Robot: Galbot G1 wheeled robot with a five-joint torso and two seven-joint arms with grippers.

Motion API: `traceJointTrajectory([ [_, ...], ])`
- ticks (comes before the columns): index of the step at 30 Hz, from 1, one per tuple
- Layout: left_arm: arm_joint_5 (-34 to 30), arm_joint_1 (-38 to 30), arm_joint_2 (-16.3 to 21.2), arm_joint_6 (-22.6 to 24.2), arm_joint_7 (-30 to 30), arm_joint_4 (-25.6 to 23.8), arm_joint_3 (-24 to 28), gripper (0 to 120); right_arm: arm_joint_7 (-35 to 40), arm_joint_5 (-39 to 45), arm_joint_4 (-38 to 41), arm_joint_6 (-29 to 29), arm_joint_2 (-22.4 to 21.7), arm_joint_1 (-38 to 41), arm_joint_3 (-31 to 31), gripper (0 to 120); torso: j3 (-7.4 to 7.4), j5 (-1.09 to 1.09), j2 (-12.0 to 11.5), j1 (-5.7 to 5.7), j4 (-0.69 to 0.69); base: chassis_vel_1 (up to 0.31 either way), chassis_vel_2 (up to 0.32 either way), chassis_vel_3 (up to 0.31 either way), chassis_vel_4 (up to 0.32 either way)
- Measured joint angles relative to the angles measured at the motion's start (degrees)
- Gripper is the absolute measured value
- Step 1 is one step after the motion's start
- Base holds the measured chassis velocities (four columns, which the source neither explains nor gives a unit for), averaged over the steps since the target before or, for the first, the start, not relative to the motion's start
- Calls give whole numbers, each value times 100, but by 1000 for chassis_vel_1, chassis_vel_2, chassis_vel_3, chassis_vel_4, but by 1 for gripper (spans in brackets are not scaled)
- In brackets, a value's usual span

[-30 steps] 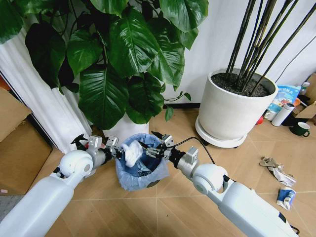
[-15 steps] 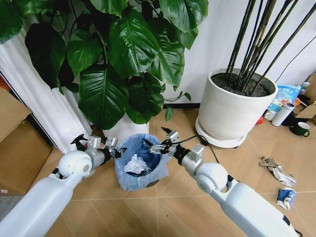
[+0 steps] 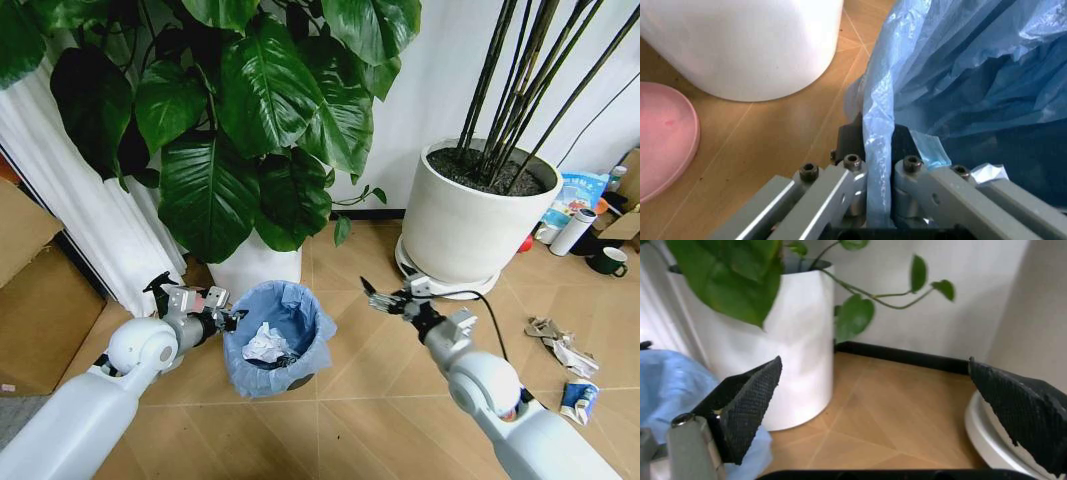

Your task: Pick up the trash bin and place the garbage on the floor into it.

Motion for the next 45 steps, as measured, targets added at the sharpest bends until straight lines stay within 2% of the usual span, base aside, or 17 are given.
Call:
traceJointTrajectory([
  [6,6,128,30,-1,-2,-160,-54,0,-66,-41,-47,59,68,-195,295,100,0,0,0,0,1,-17,-18,28,19],
  [24,25,317,93,-7,-17,-422,-115,0,-95,-139,39,109,143,-435,395,100,1,-1,0,0,1,-123,-125,130,127],
  [38,85,365,87,-10,-38,-454,-157,0,-130,-156,240,122,109,-648,569,100,0,1,0,0,1,-122,-120,124,120],
  [45,95,435,139,-18,-16,-385,-362,0,-183,-165,289,164,78,-712,662,100,0,0,0,0,-1,-139,-135,126,126],
])
